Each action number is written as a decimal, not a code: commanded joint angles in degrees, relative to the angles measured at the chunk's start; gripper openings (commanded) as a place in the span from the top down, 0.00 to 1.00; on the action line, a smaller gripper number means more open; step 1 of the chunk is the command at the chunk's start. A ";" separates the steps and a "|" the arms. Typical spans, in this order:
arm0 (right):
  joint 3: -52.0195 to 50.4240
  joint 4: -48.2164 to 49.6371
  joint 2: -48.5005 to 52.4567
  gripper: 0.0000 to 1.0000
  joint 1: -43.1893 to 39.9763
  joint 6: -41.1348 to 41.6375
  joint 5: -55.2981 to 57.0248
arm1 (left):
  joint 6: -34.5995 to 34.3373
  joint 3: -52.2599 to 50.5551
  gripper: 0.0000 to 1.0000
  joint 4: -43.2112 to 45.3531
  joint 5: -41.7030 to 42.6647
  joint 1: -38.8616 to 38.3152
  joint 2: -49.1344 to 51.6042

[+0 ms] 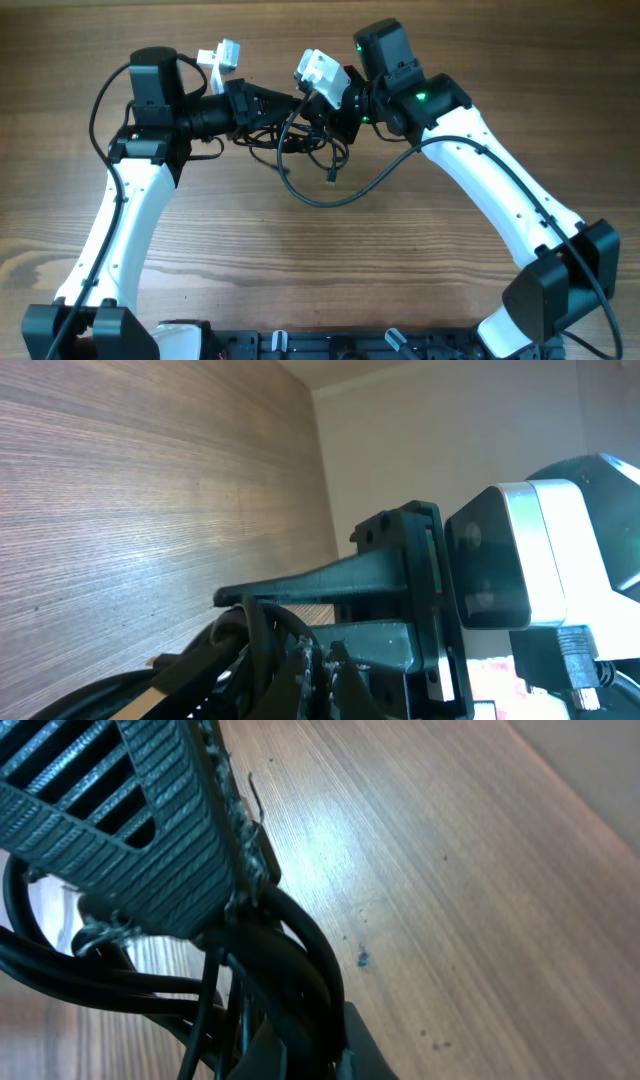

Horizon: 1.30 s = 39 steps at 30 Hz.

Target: Untangle cables

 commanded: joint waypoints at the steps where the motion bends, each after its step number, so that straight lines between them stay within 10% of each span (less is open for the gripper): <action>1: -0.07 -0.83 -1.29 0.96 0.28 8.13 -1.33 | 0.17 0.76 0.96 0.13 -7.98 -0.15 -0.42; 6: -0.07 -8.96 -4.94 0.96 0.31 22.08 4.07 | 12.66 0.74 0.92 -3.89 -24.46 -1.38 -0.42; 11: -0.07 -13.05 -4.90 0.96 0.63 22.91 4.07 | 27.78 0.74 0.42 -9.35 -26.27 -3.82 -0.37; 17: -0.07 -15.78 -4.59 0.96 0.63 26.18 8.37 | 31.26 1.70 0.21 -6.32 -17.64 -1.70 -1.31; 39: -0.07 -18.69 -2.84 0.96 0.61 33.35 9.38 | 32.22 2.56 0.38 -19.47 -45.72 -14.38 0.85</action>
